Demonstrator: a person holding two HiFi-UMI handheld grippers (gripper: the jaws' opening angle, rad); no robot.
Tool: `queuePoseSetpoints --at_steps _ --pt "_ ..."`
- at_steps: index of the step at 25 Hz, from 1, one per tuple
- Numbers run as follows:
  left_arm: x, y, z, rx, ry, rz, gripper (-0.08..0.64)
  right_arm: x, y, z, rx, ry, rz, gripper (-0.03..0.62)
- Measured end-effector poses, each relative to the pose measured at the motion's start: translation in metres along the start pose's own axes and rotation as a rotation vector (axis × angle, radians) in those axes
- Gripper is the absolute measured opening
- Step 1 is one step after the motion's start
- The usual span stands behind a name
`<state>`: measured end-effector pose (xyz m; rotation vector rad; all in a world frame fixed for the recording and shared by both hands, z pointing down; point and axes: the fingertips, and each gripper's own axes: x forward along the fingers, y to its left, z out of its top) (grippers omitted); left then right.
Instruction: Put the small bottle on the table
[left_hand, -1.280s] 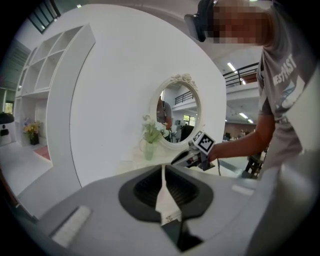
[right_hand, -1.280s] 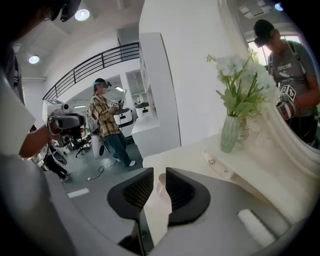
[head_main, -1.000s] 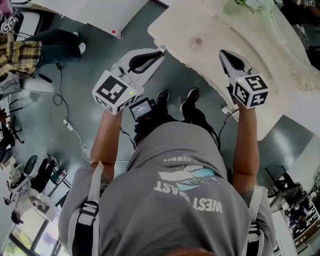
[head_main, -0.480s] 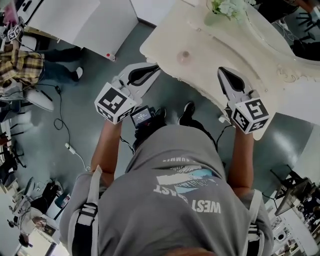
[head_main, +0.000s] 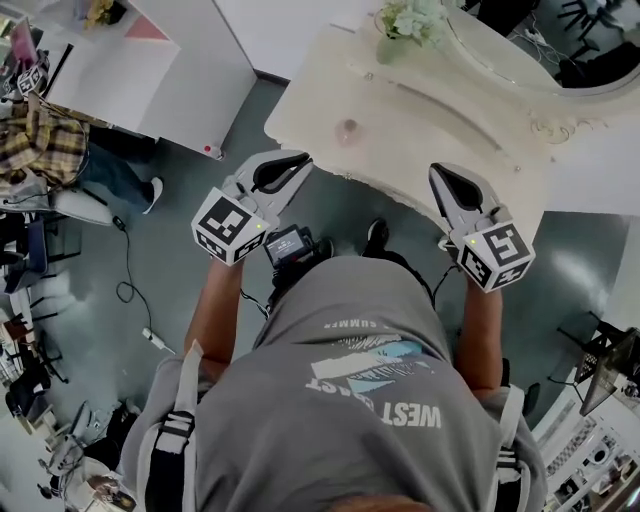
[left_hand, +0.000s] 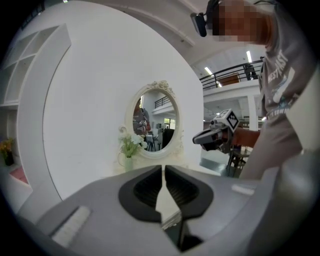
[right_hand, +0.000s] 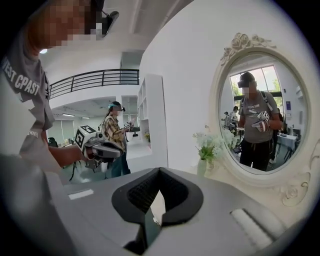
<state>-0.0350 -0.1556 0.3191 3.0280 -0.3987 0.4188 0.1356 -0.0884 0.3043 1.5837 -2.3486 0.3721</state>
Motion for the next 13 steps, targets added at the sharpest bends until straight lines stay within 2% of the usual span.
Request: queuePoseSetpoints --at_steps 13 --pt "0.007 -0.020 0.010 0.041 -0.001 -0.068 0.020 -0.031 0.003 -0.009 0.039 -0.015 -0.071 0.001"
